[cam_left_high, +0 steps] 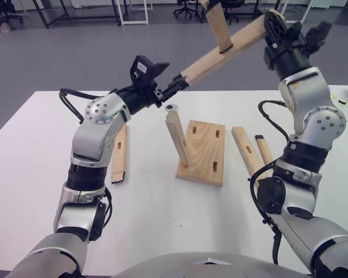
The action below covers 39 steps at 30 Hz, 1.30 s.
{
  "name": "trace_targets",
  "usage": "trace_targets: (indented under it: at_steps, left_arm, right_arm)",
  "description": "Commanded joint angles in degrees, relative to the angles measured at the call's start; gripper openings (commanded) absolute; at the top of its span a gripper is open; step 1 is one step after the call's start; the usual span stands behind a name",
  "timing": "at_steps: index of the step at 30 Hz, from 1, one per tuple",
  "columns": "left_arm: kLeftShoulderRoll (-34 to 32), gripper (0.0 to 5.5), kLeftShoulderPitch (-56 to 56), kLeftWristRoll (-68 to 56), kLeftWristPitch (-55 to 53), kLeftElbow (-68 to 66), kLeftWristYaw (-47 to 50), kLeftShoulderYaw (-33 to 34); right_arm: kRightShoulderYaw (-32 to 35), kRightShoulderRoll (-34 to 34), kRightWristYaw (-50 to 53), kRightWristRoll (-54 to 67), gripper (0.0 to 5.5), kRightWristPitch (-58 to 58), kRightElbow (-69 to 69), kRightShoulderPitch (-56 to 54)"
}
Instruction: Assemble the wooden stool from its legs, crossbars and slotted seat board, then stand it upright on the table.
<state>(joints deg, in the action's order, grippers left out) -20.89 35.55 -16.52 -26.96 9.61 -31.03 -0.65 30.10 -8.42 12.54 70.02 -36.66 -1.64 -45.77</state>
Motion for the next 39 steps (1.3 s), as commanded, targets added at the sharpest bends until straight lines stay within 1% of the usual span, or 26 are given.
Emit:
trace_targets:
  at_steps: [1, 3, 4, 5, 6, 8, 11, 14, 18, 22, 25, 28, 31, 37, 39]
  left_arm:
    - [-1.67, 3.75, -5.25, 3.33, 0.92, -0.31, 6.73, 5.78]
    - [-0.76, 3.81, -12.43, 6.39, 1.38, 0.79, 12.65, 8.53]
    - [0.72, 3.81, -17.01, 7.50, 1.60, 1.70, 15.53, 9.36]
    - [1.93, 3.81, -21.37, 8.85, 1.95, 2.71, 17.56, 8.91]
    - [2.78, 3.81, -24.67, 9.84, 2.51, 3.44, 18.70, 8.01]
    - [3.05, 3.81, -30.61, 12.77, 4.19, 4.14, 18.77, 3.76]
    - [3.66, 3.81, -35.61, 13.38, 4.64, 5.39, 16.88, -0.23]
    - [3.61, 3.81, -36.81, 13.90, 3.90, 4.92, 16.39, -2.12]
    - [2.44, 3.81, -36.31, 15.59, 3.74, 2.72, 14.48, -5.47]
    - [2.41, 3.81, -35.45, 16.53, 3.93, 1.82, 13.58, -7.25]
    - [2.99, 3.81, -34.90, 16.75, 3.67, 1.62, 13.75, -7.72]
    - [3.68, 3.81, -34.39, 16.80, 3.38, 1.53, 13.89, -7.88]
    - [4.11, 3.81, -34.10, 17.05, 3.11, 1.48, 14.04, -7.74]
    - [4.58, 3.81, -33.21, 16.85, 2.59, 1.43, 14.44, -6.55]
    - [4.82, 3.81, -33.06, 16.81, 2.49, 1.39, 14.55, -6.38]
  right_arm:
    - [1.53, 0.63, 8.57, 0.62, 1.01, 0.19, -9.78, 9.95]
    - [0.87, -0.06, 12.76, 1.04, 1.01, -2.28, -16.61, 18.19]
    - [0.87, -0.40, 15.06, 2.06, 1.01, -3.28, -19.74, 21.89]
    - [0.90, -0.89, 16.97, 3.36, 1.01, -4.19, -22.11, 24.64]
    - [0.76, -1.46, 18.59, 4.73, 1.01, -4.88, -23.93, 26.57]
    - [0.16, -3.40, 22.00, 8.86, 1.01, -6.26, -27.34, 29.62]
    - [-1.35, -6.92, 26.06, 14.06, 1.01, -7.33, -29.81, 31.95]
    - [-3.79, -9.88, 28.75, 15.22, 1.01, -7.90, -30.60, 34.00]
    - [-5.86, -13.48, 30.11, 13.50, 1.01, -7.67, -31.79, 35.53]
    - [-7.86, -15.96, 31.36, 11.67, 1.01, -7.31, -33.35, 35.48]
    - [-9.89, -15.22, 31.32, 8.96, 1.01, -6.38, -33.65, 36.44]
    - [-11.77, -12.60, 28.92, 4.42, 1.01, -4.20, -33.46, 40.81]
    - [-12.03, -9.44, 28.21, 4.37, 1.01, -1.20, -32.83, 42.74]
    - [-13.10, -10.31, 25.69, 2.18, 1.01, -1.27, -31.91, 43.52]
    - [-14.56, -12.98, 23.99, -3.51, 1.01, -1.83, -33.07, 43.41]
